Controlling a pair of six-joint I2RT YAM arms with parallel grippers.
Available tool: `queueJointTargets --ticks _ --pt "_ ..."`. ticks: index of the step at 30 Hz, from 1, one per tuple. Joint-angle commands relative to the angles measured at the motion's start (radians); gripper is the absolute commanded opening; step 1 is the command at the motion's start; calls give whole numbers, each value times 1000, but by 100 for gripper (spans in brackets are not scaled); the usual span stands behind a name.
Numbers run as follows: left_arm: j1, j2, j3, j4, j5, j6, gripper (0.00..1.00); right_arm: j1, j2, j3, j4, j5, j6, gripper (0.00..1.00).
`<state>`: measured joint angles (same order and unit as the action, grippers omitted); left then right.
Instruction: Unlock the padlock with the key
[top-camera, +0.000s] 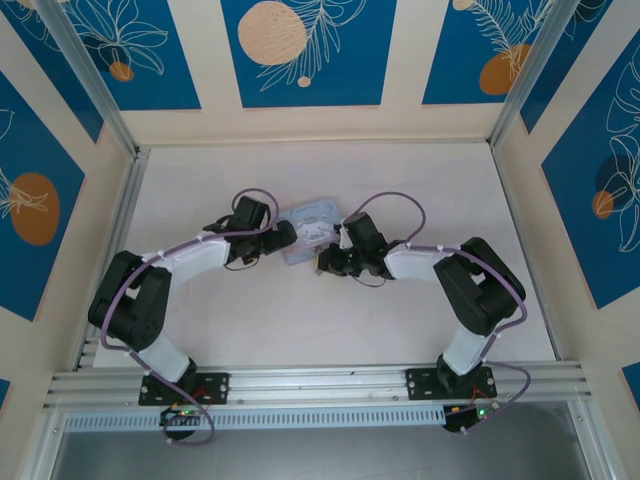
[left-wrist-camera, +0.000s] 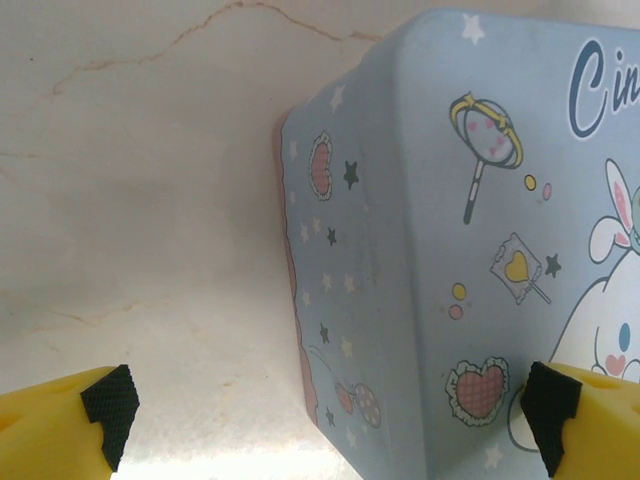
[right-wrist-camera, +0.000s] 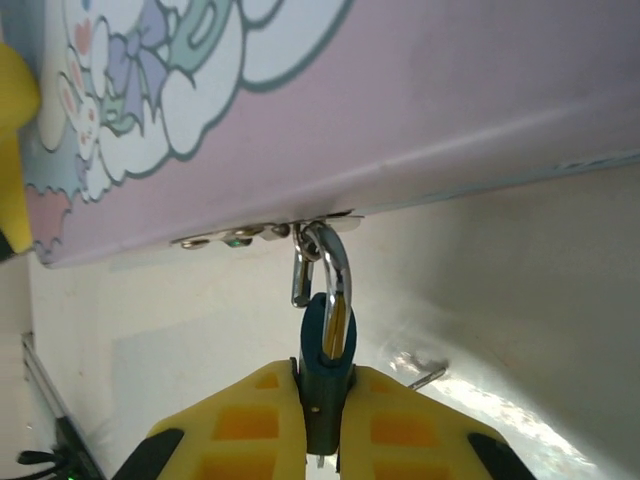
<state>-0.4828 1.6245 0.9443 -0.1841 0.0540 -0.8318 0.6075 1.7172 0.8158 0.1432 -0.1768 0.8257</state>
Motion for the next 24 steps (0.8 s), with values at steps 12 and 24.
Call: queueJointTargets --ticks 12,24 --pt "-22 65 -81 -26 27 -39 99 9 129 -84 271 25 408 0" --pt "-22 23 -25 -74 10 -14 99 11 173 -74 284 19 432 0"
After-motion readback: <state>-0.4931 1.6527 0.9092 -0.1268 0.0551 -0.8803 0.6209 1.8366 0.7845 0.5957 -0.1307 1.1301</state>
